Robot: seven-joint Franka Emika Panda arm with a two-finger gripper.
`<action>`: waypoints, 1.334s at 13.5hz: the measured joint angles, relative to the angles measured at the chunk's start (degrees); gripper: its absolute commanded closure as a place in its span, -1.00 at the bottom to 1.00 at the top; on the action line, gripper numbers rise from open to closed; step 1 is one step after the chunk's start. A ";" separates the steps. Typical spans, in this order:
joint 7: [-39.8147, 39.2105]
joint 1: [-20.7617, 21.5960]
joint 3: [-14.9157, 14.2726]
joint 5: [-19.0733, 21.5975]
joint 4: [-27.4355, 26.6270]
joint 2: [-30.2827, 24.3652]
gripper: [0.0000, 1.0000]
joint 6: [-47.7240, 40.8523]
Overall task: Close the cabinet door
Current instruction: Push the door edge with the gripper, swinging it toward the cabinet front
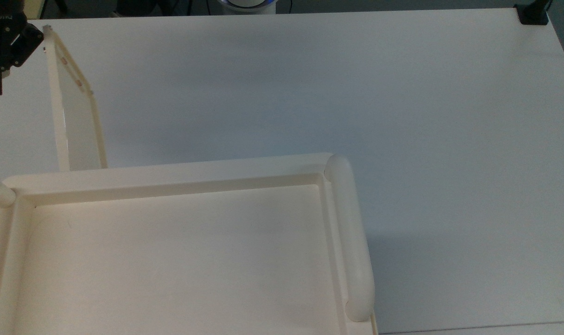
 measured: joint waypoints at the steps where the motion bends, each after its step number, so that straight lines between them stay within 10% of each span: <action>1: -0.34 0.87 0.03 0.02 0.09 -0.05 0.94 0.00; 7: 0.38 6.99 0.33 7.56 0.18 -0.70 0.89 -9.46; 18: 39.09 16.32 5.20 11.43 -0.16 -0.08 0.88 -11.31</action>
